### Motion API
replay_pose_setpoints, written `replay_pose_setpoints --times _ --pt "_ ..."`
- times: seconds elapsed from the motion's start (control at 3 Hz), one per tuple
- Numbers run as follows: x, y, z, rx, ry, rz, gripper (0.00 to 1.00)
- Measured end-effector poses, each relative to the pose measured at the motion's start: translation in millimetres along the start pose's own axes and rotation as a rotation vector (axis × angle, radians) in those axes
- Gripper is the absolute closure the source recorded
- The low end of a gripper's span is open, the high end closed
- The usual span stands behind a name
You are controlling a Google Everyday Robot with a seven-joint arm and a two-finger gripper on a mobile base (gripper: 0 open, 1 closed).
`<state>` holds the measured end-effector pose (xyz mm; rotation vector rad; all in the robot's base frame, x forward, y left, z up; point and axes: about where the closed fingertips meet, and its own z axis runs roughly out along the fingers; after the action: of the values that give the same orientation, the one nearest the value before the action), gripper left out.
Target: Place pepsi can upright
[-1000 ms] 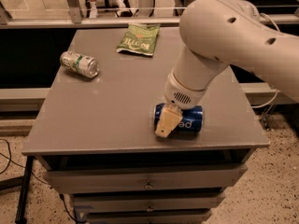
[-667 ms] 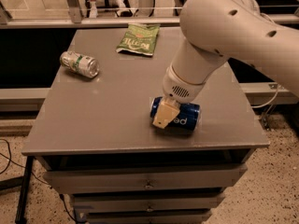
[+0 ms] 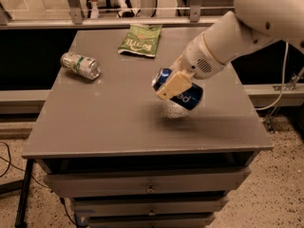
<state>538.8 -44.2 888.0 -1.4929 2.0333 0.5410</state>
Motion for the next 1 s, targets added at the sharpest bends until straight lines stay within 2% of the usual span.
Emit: replay_pose_setpoints --times 0.33,0.67,1.0 --pt "-32.9 -19.7 -27.2 -0.034 -0.237 -0.045 1.0" --pt "-44.8 -23.4 -47.8 -0.073 -0.444 -0.053 1.0" --pt "-34.7 -19.9 -57.9 -0.103 -0.624 -0.045 1.0"
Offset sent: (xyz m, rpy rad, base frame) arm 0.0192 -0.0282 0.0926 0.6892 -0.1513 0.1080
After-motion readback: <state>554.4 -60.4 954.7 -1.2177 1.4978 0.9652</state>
